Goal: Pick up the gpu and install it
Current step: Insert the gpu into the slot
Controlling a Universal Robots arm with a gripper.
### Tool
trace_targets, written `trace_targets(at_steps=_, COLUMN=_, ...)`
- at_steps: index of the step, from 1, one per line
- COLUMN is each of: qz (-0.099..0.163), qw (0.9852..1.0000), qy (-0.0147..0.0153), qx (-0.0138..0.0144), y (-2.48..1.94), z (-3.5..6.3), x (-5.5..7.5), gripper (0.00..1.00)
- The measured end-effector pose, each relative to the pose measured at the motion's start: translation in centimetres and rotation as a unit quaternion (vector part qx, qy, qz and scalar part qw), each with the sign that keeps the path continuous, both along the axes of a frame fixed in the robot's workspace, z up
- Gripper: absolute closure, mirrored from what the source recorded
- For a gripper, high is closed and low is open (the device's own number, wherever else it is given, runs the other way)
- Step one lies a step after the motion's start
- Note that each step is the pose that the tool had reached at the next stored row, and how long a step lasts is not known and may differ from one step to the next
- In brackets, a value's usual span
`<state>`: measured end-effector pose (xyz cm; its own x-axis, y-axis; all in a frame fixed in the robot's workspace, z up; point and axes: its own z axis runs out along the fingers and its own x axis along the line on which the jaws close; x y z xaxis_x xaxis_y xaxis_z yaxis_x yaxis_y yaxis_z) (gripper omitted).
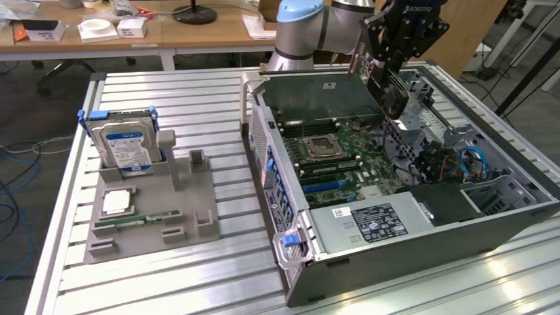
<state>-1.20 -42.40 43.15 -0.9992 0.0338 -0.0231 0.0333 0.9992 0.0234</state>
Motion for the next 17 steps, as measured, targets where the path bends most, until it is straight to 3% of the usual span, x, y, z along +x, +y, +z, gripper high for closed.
trace_targets(at_steps=3, qz=0.002, qw=1.0, qy=0.0, qx=0.0, y=0.0, z=0.0, x=0.0, gripper=0.74)
trace_targets(at_steps=7, qz=0.028, qw=0.9996, qy=0.0, qx=0.0001, y=0.01, z=-0.04, x=0.0, gripper=0.74)
trace_targets(at_steps=17, qz=0.084, qw=0.9965, qy=-0.0001, qx=0.0019, y=0.0, z=-0.21, x=0.0, gripper=0.74)
